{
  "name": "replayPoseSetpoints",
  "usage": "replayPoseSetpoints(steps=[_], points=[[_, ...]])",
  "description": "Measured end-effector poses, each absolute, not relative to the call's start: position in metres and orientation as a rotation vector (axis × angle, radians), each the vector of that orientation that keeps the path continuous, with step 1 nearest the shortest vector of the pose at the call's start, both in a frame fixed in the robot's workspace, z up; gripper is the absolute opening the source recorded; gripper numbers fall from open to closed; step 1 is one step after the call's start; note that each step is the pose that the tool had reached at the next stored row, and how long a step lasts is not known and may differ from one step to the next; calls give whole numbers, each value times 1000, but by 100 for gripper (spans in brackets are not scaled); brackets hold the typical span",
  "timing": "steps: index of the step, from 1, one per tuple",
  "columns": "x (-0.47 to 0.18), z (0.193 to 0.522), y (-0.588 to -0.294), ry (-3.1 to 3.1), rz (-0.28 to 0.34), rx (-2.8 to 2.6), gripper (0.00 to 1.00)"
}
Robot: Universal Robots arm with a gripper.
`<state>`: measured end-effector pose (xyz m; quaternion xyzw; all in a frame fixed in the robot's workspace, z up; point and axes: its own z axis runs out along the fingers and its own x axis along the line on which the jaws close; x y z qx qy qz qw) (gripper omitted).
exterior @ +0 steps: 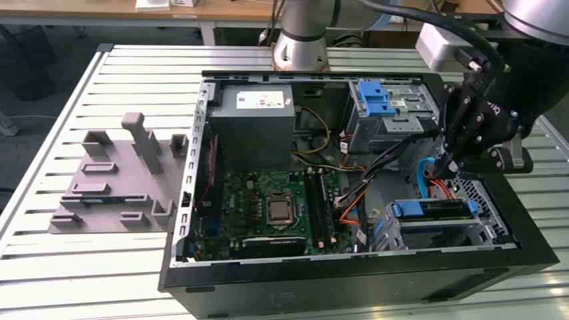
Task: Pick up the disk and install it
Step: 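Insert the second disk wire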
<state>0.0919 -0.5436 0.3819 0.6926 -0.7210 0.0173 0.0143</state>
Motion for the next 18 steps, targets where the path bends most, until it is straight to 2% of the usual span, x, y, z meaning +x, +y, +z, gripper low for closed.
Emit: replayPoseSetpoints(steps=[18], points=[[92,386,-519,-2242,59,2154,11]])
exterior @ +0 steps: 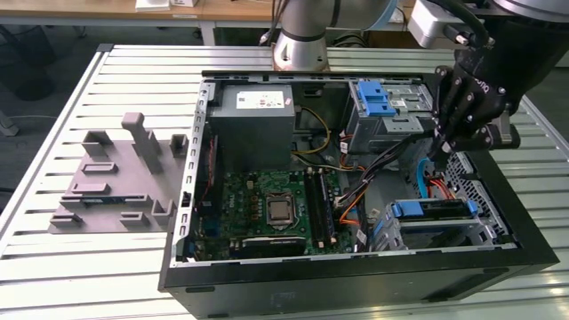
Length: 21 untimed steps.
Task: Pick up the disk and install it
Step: 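Insert the second disk wire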
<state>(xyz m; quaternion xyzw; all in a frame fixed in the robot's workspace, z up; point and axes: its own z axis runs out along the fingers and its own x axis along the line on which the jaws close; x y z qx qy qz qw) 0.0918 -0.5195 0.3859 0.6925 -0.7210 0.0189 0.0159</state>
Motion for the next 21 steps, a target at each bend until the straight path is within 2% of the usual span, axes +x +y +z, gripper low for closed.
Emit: replayPoseSetpoints(steps=[4,5,10,11,21], points=[[92,386,-515,-2234,76,2146,11],[92,386,-515,-2232,81,2144,17],[94,385,-512,-2221,104,2133,19],[94,385,-511,-2219,108,2131,25],[95,377,-510,-2212,121,2125,25]])
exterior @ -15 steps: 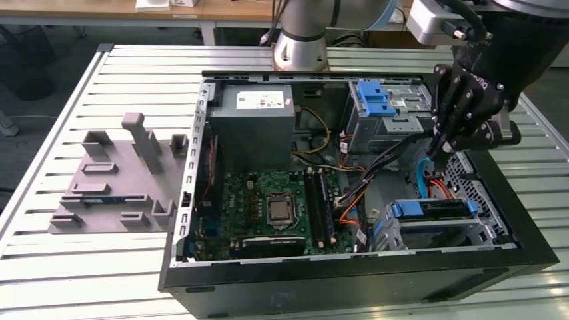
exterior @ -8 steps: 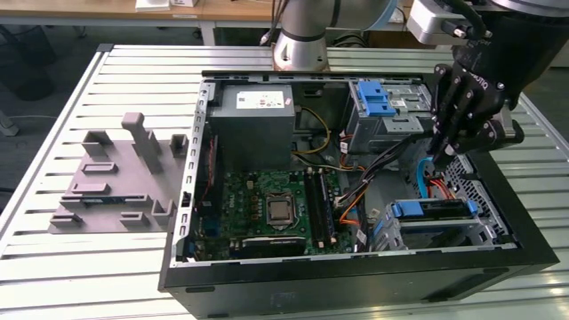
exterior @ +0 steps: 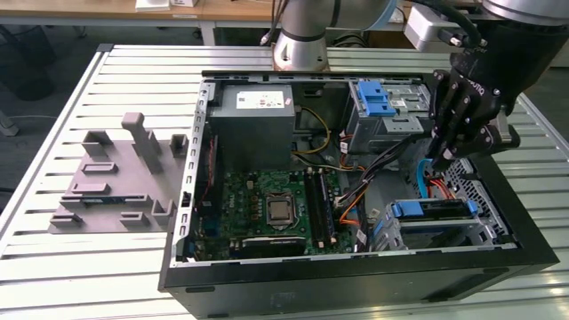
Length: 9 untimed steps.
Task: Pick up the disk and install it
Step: 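Insert the second disk wire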
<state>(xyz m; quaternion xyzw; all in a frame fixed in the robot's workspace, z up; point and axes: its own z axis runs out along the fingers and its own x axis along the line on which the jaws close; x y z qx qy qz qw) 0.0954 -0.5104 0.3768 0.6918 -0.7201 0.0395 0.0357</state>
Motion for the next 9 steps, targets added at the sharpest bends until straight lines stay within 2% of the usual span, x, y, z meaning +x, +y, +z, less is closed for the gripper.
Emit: replayPoseSetpoints(steps=[9], points=[[96,371,-510,-2203,139,2117,24]])
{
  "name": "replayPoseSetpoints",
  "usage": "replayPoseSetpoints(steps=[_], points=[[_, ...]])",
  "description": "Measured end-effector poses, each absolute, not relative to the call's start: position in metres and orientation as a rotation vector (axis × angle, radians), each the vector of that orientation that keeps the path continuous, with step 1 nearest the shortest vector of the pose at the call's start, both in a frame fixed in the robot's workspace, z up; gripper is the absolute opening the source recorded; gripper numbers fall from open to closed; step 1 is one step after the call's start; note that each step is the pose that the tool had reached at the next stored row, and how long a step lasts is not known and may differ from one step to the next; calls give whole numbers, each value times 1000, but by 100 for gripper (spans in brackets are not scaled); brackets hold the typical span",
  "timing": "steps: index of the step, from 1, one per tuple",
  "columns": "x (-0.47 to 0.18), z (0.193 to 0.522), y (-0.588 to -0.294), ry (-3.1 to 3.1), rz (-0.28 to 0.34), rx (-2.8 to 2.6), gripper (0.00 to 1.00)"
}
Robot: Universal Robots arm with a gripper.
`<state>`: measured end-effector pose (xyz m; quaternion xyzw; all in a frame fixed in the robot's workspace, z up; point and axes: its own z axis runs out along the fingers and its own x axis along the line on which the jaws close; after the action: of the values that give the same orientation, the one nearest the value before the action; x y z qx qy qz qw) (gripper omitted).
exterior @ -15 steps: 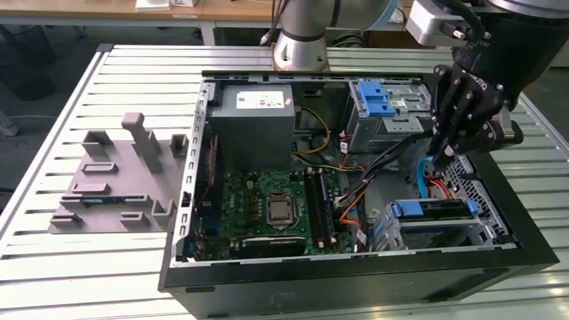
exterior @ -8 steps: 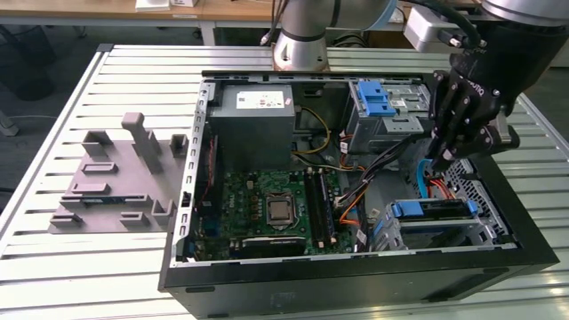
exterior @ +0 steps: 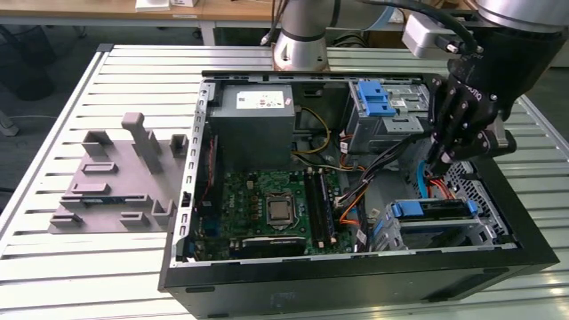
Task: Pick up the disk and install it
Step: 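Insert the second disk wire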
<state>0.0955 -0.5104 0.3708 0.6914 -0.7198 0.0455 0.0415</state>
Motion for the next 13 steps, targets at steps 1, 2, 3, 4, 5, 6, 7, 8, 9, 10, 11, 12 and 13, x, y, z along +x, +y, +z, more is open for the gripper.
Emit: replayPoseSetpoints(steps=[1,2,3,4,5,6,7,8,9,10,11,12,13], points=[[96,370,-510,-2203,140,2116,24],[96,370,-510,-2203,140,2117,17],[96,369,-510,-2203,139,2117,17],[96,369,-510,-2204,138,2117,16],[96,368,-510,-2205,137,2118,16],[96,368,-510,-2206,134,2119,16],[96,367,-510,-2207,132,2120,16],[96,367,-511,-2210,125,2123,16],[96,366,-511,-2217,111,2130,16],[96,366,-511,-2224,97,2137,16],[96,366,-511,-2228,90,2140,16],[96,366,-511,-2230,84,2142,16],[96,366,-511,-2231,83,2143,16]])
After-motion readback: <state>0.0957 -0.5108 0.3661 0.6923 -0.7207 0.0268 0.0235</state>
